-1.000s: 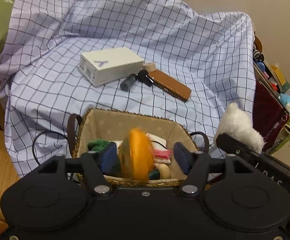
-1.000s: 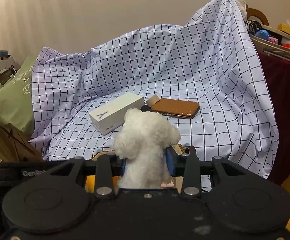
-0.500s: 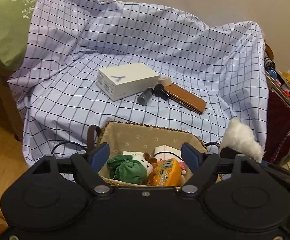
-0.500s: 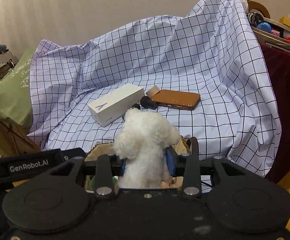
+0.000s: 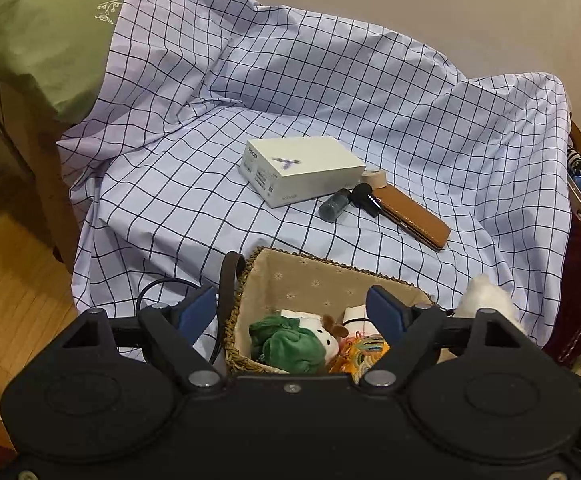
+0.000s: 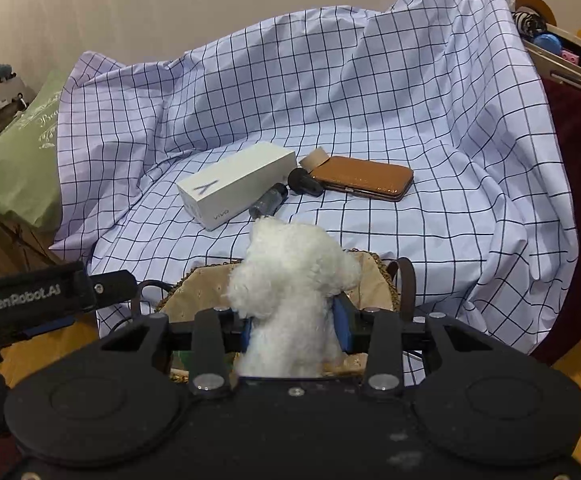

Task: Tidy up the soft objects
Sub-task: 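Open the left tool over the basket while the right tool lowers the bear into it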

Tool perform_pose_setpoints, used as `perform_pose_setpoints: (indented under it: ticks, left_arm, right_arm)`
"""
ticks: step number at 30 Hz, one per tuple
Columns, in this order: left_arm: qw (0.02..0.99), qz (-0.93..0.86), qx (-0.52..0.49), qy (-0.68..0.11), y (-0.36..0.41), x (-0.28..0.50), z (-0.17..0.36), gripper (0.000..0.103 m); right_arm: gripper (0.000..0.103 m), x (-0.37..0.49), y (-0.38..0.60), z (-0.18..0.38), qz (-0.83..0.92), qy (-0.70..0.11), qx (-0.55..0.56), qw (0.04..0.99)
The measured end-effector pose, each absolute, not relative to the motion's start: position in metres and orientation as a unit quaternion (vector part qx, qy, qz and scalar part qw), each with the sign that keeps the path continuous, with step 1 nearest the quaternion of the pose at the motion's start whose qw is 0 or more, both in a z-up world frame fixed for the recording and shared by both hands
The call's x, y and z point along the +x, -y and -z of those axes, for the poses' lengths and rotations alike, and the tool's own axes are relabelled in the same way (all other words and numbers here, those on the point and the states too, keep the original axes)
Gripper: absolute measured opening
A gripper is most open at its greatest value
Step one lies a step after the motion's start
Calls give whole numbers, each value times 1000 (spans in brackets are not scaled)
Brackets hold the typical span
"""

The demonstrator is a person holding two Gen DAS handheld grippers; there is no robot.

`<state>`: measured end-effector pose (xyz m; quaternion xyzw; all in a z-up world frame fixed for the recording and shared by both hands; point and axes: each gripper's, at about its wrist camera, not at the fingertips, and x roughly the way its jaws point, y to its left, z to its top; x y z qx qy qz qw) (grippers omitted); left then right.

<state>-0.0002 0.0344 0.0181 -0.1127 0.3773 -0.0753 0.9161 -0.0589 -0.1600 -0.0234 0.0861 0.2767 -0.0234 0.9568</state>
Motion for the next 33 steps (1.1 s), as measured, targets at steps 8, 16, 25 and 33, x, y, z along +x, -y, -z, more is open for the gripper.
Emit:
perform_pose_setpoints:
  ticks: [8, 16, 25, 33]
  left_arm:
    - [924, 60, -116, -361, -40, -2, -23, 82]
    - [919, 71, -109, -373, -36, 0, -19, 82]
    - [916, 76, -103, -380, -34, 1, -18, 82]
    - [913, 81, -97, -388, -32, 2, -15, 82]
  right_arm:
    - [37, -42, 145, 28, 25, -280, 56, 958]
    - [42, -29, 176, 26, 42, -289, 83, 953]
    - [50, -36, 182, 23, 36, -283, 97, 953]
    - [50, -40, 190, 29, 46, -291, 112, 949]
